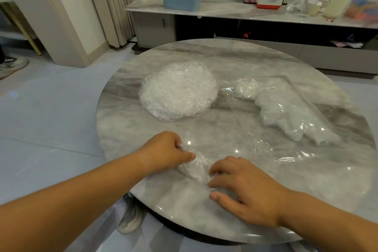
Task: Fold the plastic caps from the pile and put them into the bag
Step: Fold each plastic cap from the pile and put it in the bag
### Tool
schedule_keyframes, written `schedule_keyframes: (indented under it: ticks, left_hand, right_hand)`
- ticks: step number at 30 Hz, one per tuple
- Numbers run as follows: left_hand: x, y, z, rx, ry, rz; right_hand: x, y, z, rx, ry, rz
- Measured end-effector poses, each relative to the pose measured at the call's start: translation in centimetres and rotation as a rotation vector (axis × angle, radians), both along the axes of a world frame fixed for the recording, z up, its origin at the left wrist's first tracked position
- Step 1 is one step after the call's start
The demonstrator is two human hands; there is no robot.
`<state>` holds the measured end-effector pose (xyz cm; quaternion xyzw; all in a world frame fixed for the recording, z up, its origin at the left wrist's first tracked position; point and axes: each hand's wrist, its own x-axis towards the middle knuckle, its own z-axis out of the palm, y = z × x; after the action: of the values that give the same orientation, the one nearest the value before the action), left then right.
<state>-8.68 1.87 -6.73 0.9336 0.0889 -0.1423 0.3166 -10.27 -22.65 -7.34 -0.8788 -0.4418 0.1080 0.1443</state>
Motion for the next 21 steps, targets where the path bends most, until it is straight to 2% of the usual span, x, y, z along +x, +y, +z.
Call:
schedule_keyframes:
  ticks: [4, 10, 17, 21]
  left_hand:
    - [-1.2, -0.7, 0.1, -0.042, -0.043, 0.021]
    - [-3.0, -1.8, 0.0, -0.241, 0.122, 0.109]
    - [-3.9, -2.0, 0.0, -0.305, 0.087, 0.106]
    - [-4.0, -1.9, 0.1, -0.455, 0.104, 0.174]
  right_hand:
    - [-1.7, -1.0, -0.2, 0.008, 0.012, -0.003]
    - [-3.1, -2.0, -0.4, -0.054, -0.013, -0.025]
    - [-3.7, -1.7, -0.9, -0.102, -0.093, -0.038]
    - [-4.0, -1.7, -0.5, -0.07, -0.069, -0.062]
